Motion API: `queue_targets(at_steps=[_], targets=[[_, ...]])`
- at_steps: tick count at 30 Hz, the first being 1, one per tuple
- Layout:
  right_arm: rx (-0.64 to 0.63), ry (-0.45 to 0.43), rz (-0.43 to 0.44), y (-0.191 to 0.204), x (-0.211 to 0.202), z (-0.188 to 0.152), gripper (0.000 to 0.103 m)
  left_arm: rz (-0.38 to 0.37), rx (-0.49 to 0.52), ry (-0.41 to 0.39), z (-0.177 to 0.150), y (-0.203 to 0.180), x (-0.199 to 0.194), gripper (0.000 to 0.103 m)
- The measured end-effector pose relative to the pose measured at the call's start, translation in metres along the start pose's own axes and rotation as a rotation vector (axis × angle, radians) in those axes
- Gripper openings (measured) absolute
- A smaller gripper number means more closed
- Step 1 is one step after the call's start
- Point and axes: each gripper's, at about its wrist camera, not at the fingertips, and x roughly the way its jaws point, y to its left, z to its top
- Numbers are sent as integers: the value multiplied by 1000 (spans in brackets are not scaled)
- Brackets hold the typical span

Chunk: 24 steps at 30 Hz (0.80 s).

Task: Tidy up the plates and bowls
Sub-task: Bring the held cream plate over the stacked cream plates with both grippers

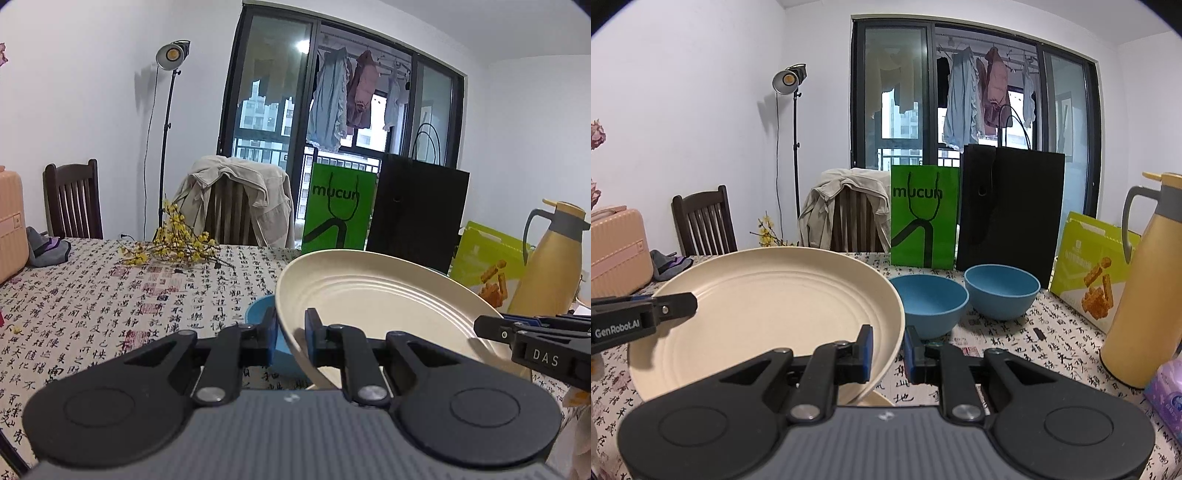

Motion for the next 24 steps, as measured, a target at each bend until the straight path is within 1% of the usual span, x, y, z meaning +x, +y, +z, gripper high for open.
queue_targets(at_steps=[10,24], targets=[[12,11,2,-1,-5,-12,17,-13,12,32,-15,2,1,16],[24,48,2,-4,-4,-33,17,-25,33,81,-34,2,6,16]])
